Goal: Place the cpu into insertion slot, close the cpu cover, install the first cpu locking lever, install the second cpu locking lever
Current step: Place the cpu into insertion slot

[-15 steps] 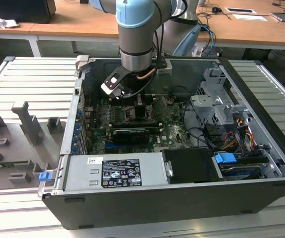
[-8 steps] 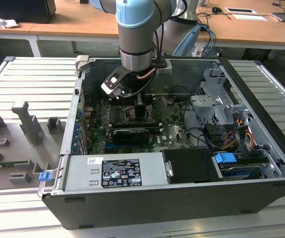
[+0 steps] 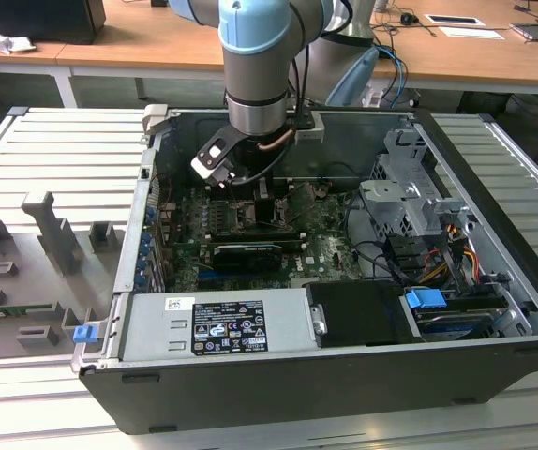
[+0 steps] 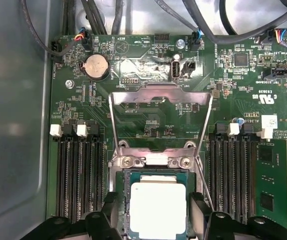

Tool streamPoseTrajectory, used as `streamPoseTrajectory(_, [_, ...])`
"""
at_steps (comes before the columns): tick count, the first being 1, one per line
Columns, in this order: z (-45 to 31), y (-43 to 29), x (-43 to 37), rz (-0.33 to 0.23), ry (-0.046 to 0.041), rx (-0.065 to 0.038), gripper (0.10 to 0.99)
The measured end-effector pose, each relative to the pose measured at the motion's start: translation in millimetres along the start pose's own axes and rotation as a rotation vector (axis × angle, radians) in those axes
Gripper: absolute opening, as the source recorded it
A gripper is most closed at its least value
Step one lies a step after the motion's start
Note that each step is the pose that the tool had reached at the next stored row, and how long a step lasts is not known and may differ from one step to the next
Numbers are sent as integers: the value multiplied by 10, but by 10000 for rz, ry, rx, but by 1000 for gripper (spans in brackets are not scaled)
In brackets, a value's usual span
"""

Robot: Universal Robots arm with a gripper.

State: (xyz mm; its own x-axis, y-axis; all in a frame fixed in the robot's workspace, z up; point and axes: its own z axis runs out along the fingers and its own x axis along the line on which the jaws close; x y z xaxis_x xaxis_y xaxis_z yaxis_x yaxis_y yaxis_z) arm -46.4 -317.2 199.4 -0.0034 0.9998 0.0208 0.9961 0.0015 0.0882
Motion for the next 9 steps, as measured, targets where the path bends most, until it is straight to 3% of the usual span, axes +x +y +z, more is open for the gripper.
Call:
streamPoseTrajectory(5, [6, 2, 10, 4, 66, 0, 667])
streamPoseTrajectory(9, [-17, 4, 11, -1, -13, 0, 667])
